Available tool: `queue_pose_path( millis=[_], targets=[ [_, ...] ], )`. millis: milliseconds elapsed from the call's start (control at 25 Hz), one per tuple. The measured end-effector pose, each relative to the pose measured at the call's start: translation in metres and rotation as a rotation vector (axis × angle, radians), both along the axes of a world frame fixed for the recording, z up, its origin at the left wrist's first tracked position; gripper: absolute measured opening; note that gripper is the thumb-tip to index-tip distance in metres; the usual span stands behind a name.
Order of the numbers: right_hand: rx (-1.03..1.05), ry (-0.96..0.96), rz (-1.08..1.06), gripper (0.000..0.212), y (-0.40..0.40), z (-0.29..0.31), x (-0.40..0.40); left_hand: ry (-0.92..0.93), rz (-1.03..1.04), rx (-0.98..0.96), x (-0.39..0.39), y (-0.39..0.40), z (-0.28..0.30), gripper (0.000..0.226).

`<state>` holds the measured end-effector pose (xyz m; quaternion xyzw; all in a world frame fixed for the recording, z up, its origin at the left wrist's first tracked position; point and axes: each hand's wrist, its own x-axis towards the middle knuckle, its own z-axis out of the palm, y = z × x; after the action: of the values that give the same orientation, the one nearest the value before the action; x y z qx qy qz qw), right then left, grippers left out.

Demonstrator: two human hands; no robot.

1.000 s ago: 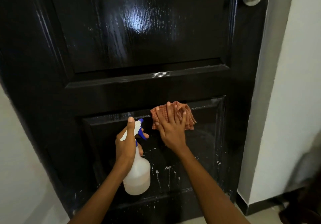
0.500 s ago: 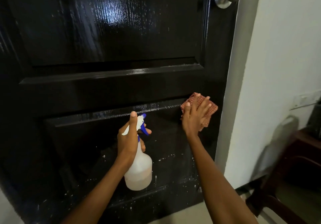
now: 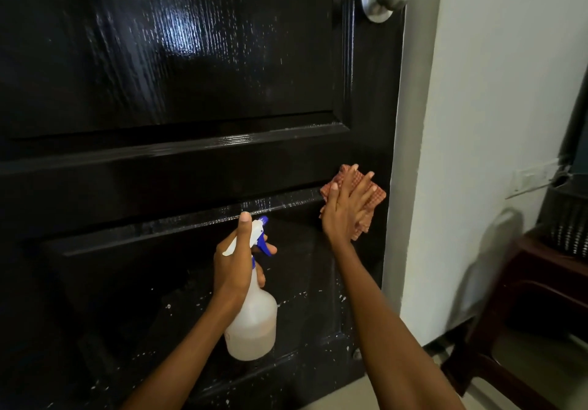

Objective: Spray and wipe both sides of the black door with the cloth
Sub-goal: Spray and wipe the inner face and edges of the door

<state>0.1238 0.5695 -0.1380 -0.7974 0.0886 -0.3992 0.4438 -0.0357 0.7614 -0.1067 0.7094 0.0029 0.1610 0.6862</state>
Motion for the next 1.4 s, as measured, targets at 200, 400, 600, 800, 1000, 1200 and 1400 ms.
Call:
queue_pose_path(
  millis=[200, 400, 600, 800, 1000, 1200, 1400],
  targets=[
    [-0.073, -0.020, 0.008, 0.064, -0.024, -0.027, 0.006, -0.004, -0.025, 0.010, 0.012, -0.015, 0.000, 0.070],
    [0.168, 0.176, -0.002, 0.064, -0.004, -0.085, -0.012, 0.034, -0.040, 0.038, 0.007, -0.027, -0.016, 0.063],
    [0.016, -0.022, -0.046, 0.061, -0.024, 0.011, 0.010, 0.025, -0.051, 0.039, 0.003, -0.030, -0.017, 0.061],
    [-0.085, -0.046, -0.033, 0.064, -0.035, -0.038, 0.011, 0.036, -0.056, 0.043, 0.005, -0.029, -0.029, 0.069],
    [0.257, 0.262, -0.037, 0.077, -0.007, -0.176, 0.000, 0.097, -0.055, 0.058, 0.015, -0.023, -0.071, 0.073],
    [0.796, 0.451, -0.058, 0.071, 0.011, -0.258, -0.005, 0.209, -0.038, 0.023, 0.019, -0.019, -0.140, 0.081],
    [0.884, 0.330, -0.027, 0.065, -0.002, -0.205, -0.001, 0.231, -0.065, 0.048, 0.015, -0.029, -0.176, 0.079]
  ],
)
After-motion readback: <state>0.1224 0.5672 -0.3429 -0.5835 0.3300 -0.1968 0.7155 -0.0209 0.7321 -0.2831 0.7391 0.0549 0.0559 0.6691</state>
